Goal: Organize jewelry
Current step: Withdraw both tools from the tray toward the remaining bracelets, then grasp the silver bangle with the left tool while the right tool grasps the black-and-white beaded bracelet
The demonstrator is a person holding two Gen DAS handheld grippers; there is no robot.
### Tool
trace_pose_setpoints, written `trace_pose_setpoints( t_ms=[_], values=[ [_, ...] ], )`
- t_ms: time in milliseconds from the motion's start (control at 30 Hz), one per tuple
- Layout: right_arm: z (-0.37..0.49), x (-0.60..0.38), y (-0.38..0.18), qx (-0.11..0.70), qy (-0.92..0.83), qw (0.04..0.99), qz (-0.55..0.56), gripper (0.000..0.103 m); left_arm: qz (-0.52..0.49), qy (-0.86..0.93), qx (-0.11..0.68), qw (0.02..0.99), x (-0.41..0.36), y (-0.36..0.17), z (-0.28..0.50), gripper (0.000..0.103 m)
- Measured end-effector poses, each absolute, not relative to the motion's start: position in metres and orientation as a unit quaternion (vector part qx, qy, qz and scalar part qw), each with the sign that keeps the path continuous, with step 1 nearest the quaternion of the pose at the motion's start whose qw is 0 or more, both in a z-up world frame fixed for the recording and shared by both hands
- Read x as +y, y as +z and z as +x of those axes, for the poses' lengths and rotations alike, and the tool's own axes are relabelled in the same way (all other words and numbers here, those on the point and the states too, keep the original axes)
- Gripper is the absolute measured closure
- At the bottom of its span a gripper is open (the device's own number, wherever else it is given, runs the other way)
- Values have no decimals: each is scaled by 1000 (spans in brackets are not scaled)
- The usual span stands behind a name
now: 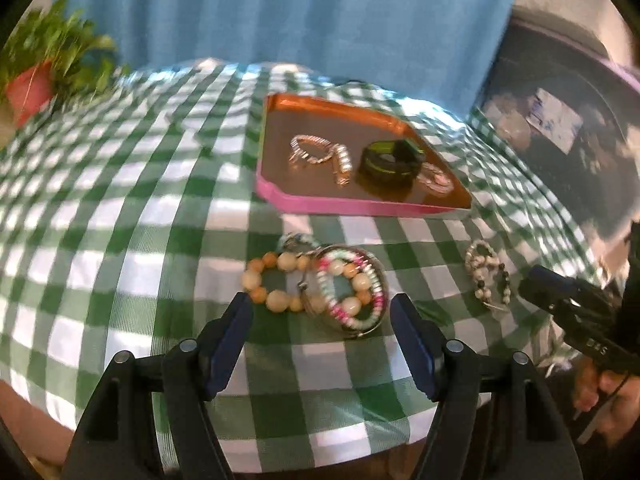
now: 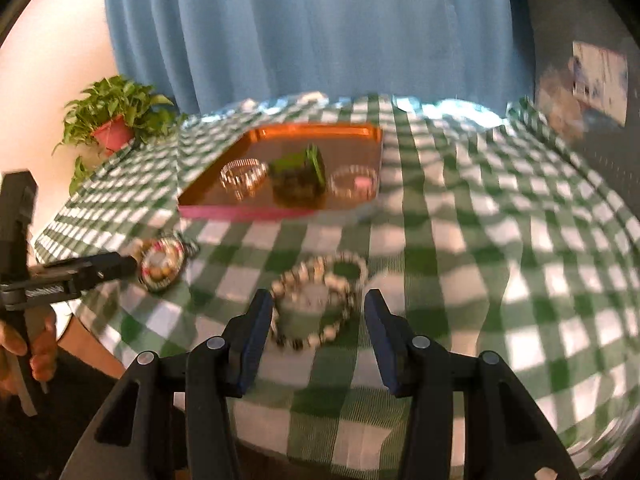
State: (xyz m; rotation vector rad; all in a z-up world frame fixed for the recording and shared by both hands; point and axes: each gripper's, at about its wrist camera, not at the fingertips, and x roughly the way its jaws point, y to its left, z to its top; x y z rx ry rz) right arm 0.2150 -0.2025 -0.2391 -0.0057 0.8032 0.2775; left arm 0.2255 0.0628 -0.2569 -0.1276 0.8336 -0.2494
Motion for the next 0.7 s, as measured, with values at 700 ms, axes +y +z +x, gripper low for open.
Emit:
trace_pose_setpoints(
  t_ms=[700],
  values=[
    [232,-201,-252,396,130,909,-29,59,23,-128,424,896,34,-276,257,42]
  ],
)
